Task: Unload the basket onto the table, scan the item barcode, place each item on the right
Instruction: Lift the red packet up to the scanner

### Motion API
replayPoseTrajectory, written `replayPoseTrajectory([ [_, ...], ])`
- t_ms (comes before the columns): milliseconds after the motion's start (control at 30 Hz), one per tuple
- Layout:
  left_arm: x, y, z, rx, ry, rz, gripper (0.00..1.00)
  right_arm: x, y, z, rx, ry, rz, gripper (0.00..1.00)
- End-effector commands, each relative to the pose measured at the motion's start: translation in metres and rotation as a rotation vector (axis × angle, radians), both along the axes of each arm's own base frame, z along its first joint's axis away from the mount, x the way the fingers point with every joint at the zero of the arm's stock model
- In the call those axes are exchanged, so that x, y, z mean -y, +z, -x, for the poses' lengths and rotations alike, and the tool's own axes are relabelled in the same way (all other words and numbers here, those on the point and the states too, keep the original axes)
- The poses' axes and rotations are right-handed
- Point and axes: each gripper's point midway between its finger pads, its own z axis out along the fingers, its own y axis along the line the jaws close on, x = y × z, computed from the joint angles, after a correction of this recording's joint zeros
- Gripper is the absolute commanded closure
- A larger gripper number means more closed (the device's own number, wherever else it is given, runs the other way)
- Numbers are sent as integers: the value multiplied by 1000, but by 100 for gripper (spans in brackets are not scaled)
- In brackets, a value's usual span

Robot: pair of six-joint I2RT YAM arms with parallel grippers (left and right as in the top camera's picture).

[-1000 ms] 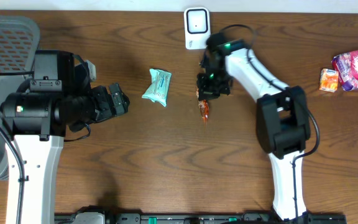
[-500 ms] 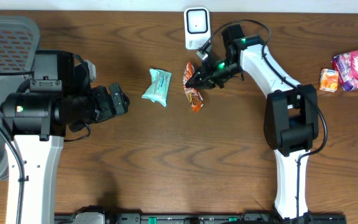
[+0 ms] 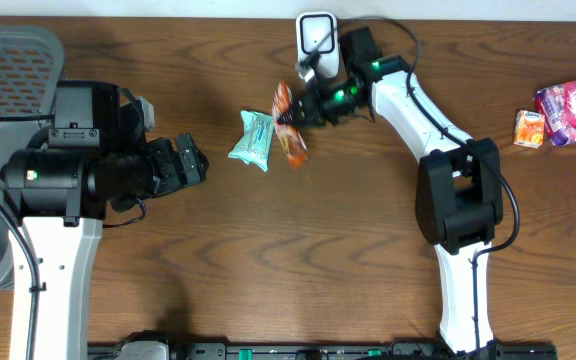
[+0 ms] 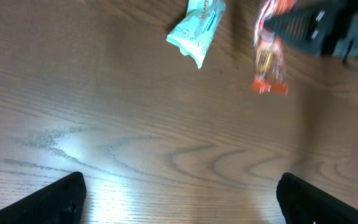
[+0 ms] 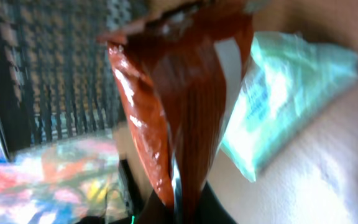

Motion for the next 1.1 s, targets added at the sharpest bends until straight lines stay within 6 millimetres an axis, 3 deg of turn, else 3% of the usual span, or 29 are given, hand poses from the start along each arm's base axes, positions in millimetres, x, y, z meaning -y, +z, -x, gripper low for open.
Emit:
replayPoseTrajectory([
  [0, -2, 3, 0, 9, 4, -3, 2, -6, 43, -31, 56, -73, -83, 99],
  [200, -2, 3, 0, 8, 4, -3, 2, 4, 83, -92, 224, -240, -190, 99],
  [400, -2, 3, 0, 8, 4, -3, 2, 21, 68, -131, 265, -425, -127, 99],
  [600, -2, 3, 0, 9, 4, -3, 2, 39, 51, -150, 261, -445, -177, 99],
  [733, -2, 3, 0, 8, 4, -3, 2, 54, 43, -156, 162, -440, -269, 99],
  [867, -2, 3, 0, 8, 4, -3, 2, 68, 33, -158, 36, -438, -335, 99],
  [1067, -2, 3, 0, 9, 4, -3, 2, 76, 37, -153, -22, -393, -384, 99],
])
